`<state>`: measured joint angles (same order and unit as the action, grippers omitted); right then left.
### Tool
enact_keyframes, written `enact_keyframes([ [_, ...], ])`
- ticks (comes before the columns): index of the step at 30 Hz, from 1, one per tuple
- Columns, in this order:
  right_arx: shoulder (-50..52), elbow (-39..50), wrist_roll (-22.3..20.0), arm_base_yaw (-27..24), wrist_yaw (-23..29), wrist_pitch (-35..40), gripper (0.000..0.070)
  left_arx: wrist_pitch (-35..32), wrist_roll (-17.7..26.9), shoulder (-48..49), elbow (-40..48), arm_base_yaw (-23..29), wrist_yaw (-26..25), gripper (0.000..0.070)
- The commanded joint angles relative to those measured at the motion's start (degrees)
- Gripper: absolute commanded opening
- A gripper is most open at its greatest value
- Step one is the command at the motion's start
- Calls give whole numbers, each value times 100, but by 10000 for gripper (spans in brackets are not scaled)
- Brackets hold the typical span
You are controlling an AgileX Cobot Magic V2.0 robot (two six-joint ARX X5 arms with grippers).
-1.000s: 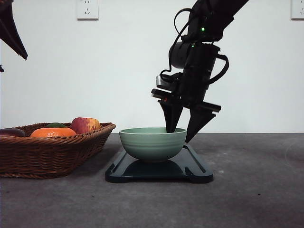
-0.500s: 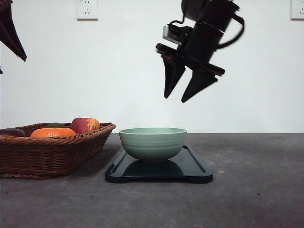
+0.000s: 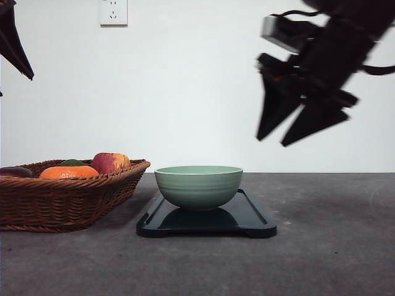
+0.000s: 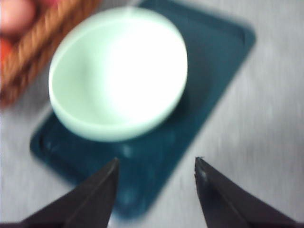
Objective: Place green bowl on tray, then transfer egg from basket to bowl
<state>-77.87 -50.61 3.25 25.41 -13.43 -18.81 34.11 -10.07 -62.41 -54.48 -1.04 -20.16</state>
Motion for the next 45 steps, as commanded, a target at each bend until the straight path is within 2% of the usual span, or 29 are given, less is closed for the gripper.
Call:
enact_keyframes([
  [1,306,244,15,22,0,106,314,-51,39,-50,-136,-7,-46,350],
  [11,2209,1570,319,-32,224,-194,314,15,5,-52,-136,-21,-48,350],
  [16,2896,1679,-4,-32,460,-688,314,80,-4,-52,-136,-74,-48,350],
  [19,3151,1679,-39,-32,492,-695,314,65,-2,-69,-137,-160,-48,350],
  [23,3268,1679,-38,-32,490,-574,314,67,12,-251,-210,-307,-31,350],
  [28,3264,1679,-37,-32,492,-503,314,107,79,-741,-519,-507,263,351],
  [34,3264,1679,-35,-32,490,-435,314,164,533,-1612,-1082,-781,592,352],
  [39,3264,1679,-35,-32,491,-426,314,387,966,-2421,-1707,-1020,1138,356],
  [43,3264,1679,-39,-32,492,-373,315,386,1010,-2953,-2068,-1146,1316,399],
  [45,3264,1679,-39,-32,492,-351,314,345,1009,-3179,-2169,-1182,1360,400],
])
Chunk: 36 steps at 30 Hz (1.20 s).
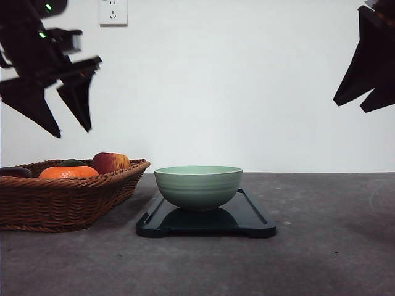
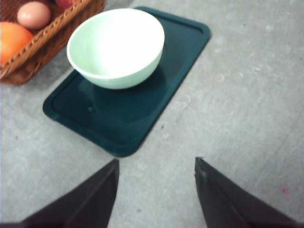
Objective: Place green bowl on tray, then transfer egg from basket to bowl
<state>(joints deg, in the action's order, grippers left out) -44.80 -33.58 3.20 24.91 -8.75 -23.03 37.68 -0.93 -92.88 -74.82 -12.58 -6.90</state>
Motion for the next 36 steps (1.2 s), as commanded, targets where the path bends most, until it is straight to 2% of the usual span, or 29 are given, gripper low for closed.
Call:
enact_keyframes([
  [1,-44,-24,-35,17,24,75,314,-15,94,-229,-167,-41,93,400],
  [4,-44,-24,-35,17,24,73,314,-23,94,-501,-186,-72,250,400],
  [15,-44,-24,-44,17,26,75,314,-243,94,-1216,-186,-72,316,397],
  [26,-44,-24,-42,17,26,71,314,-310,87,-1474,-186,-72,403,381],
  [28,-44,-24,-42,17,26,73,314,-310,77,-1474,-186,-72,412,350],
  [32,-44,-24,-42,17,26,71,314,-307,24,-1474,-186,-72,414,197],
  [36,-44,-24,-42,17,26,71,314,-300,22,-1471,-186,-72,414,181],
])
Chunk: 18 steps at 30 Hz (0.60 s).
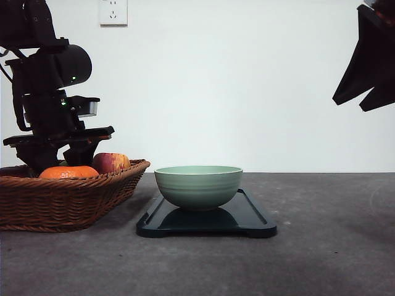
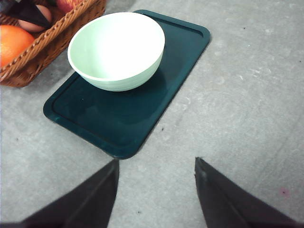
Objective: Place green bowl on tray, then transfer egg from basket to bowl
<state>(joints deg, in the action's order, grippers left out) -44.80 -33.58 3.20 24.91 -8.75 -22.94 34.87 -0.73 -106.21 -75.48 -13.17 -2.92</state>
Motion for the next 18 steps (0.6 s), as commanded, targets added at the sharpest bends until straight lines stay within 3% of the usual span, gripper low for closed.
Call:
enact_keyframes([
  [1,-44,-24,-42,17,25,61,314,-5,-5,-135,-123,-13,14,182],
  [18,-44,-24,-44,17,25,57,314,1649,28,131,-1196,-10,13,184],
])
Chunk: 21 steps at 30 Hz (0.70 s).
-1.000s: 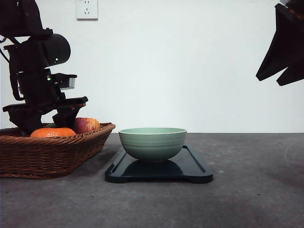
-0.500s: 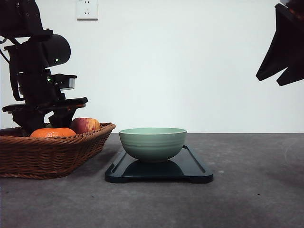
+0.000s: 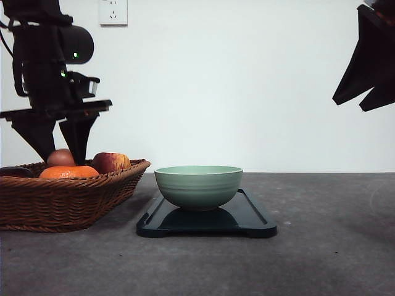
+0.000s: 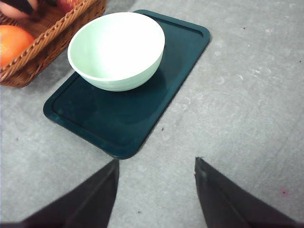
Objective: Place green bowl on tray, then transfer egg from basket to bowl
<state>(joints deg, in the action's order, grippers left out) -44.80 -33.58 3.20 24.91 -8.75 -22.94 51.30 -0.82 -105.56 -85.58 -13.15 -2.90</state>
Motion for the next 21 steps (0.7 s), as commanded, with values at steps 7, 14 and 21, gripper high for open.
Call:
enact_keyframes([
  [7,-44,-24,-44,17,24,59,314,-273,33,722,-288,-124,-119,186],
  [14,-44,-24,-52,17,24,61,314,-1168,-18,1093,-288,-470,-639,186],
  [21,-44,-24,-50,17,24,56,314,-1781,-160,896,-286,-1078,-682,186],
])
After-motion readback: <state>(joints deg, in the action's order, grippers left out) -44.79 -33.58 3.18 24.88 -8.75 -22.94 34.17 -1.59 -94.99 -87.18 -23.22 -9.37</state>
